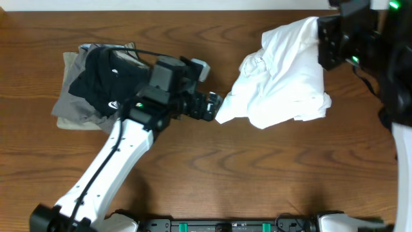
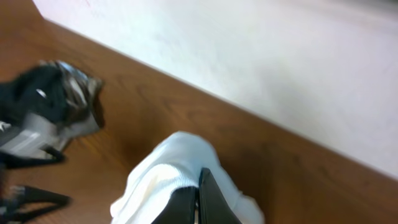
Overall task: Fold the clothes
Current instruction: 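Reach left gripper to the shirt's left edge and grasp it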
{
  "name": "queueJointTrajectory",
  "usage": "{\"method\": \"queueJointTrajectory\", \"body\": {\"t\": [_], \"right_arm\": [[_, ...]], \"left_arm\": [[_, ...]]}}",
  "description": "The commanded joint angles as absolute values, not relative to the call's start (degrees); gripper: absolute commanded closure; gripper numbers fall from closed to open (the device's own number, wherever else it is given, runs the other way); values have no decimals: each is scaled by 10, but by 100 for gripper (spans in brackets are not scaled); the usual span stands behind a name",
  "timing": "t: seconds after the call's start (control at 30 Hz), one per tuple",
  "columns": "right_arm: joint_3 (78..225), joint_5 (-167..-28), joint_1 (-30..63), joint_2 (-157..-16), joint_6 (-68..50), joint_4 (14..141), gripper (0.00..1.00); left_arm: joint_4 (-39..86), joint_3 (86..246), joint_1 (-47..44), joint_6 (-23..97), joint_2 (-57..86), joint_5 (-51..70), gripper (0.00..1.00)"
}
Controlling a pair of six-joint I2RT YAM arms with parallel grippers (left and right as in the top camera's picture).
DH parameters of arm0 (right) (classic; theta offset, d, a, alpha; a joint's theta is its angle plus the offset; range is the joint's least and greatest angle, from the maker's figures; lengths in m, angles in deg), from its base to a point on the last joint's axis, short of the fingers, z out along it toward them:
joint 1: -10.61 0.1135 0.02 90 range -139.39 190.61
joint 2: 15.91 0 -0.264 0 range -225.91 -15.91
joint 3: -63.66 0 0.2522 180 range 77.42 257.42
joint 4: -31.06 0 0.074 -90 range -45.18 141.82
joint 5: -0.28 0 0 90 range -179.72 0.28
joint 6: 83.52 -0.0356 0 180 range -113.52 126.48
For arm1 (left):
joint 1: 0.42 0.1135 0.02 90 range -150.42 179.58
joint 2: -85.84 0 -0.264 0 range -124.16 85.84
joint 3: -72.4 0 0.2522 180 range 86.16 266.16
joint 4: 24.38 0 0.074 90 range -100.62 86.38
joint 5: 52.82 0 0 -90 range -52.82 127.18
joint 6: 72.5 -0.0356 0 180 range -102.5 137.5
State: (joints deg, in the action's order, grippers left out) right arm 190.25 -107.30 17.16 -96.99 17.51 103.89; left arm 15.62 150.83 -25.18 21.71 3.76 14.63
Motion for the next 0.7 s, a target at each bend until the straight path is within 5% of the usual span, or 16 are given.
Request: {"method": "queueJointTrajectory", "body": {"t": [0.0, 0.67], "right_arm": [[1909, -1112, 169, -944, 181, 1025, 99], [1909, -1232, 169, -927, 181, 968, 98]], "left_arm": [[141, 1517, -268, 209, 26, 138, 4], [45, 1517, -360, 207, 23, 136, 5]]}}
